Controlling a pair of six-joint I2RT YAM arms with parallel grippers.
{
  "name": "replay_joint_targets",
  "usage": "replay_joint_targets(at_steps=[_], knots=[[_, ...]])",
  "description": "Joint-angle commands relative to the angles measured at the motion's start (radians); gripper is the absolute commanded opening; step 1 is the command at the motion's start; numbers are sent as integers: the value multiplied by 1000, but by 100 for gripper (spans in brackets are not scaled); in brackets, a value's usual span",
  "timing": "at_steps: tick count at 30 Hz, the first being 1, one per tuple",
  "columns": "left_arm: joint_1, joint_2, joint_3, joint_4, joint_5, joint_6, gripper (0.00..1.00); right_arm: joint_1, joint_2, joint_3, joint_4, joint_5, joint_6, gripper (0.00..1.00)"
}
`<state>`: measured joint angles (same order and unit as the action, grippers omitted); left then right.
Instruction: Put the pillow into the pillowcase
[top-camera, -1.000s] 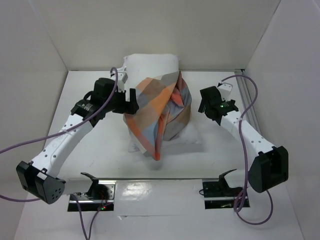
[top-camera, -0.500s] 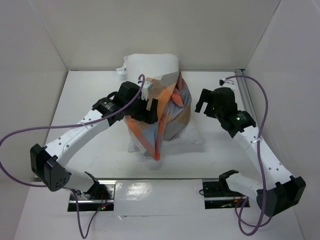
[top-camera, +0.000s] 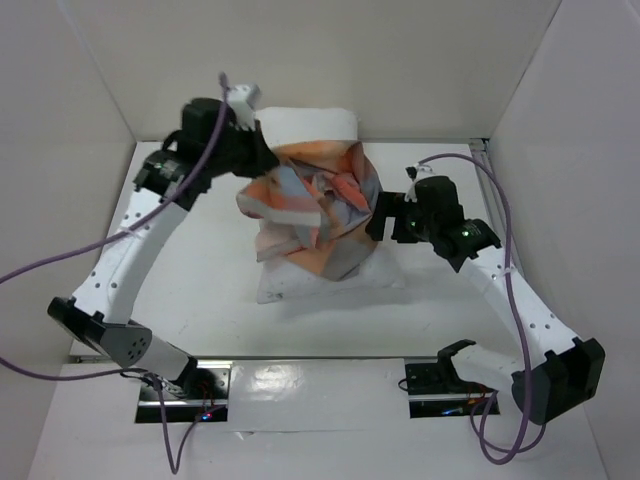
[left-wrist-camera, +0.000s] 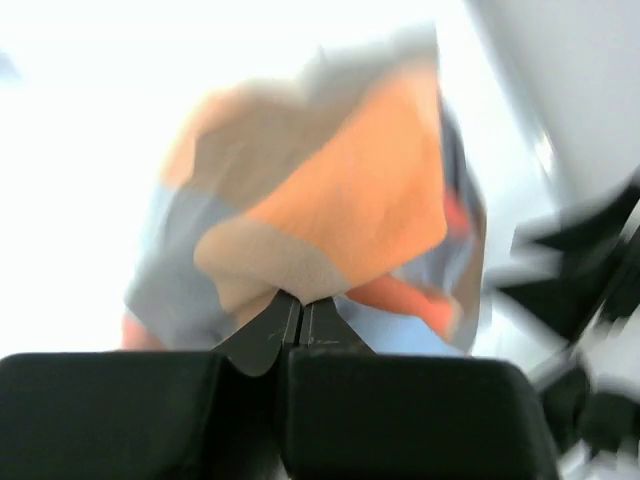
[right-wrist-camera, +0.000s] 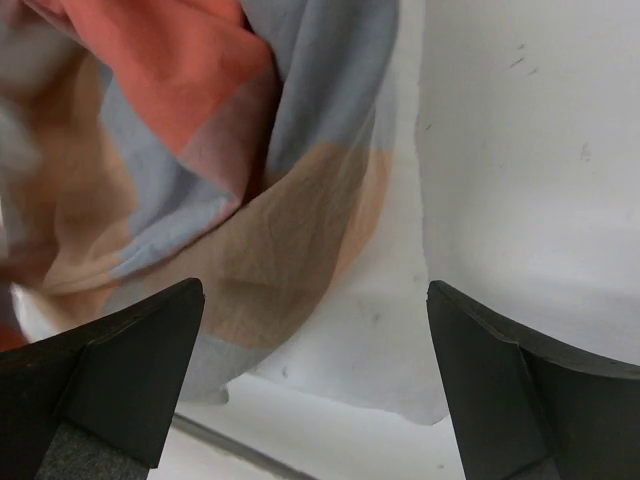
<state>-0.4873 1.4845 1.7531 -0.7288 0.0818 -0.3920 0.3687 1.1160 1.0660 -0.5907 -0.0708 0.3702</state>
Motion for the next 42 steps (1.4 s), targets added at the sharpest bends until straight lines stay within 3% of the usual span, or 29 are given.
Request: replay_joint_targets(at_steps=[1, 14, 20, 25, 29, 34, 38, 42], knots=[[105, -43, 185, -11, -20, 13, 0, 39, -5, -35, -18, -72, -51, 100], [599, 34, 353, -8, -85, -171, 0, 260, 87, -153, 143, -38, -33, 100], [827, 72, 422, 26, 38, -255, 0, 335, 18, -95, 143, 12, -24, 100], [903, 71, 418, 37, 108, -294, 0, 345, -25, -21, 88, 160, -13, 100], [949, 19, 408, 74, 79, -315, 0, 345, -1, 40, 63, 229, 28, 100], [969, 77, 552, 85, 239, -343, 0, 332, -50, 22, 163, 203, 68, 100], [969, 86, 527, 94, 288, -355, 0, 323, 1, 72, 112, 212, 102, 100], [978, 86, 505, 103, 317, -343, 0, 323, -24, 9, 190, 195, 113, 100]])
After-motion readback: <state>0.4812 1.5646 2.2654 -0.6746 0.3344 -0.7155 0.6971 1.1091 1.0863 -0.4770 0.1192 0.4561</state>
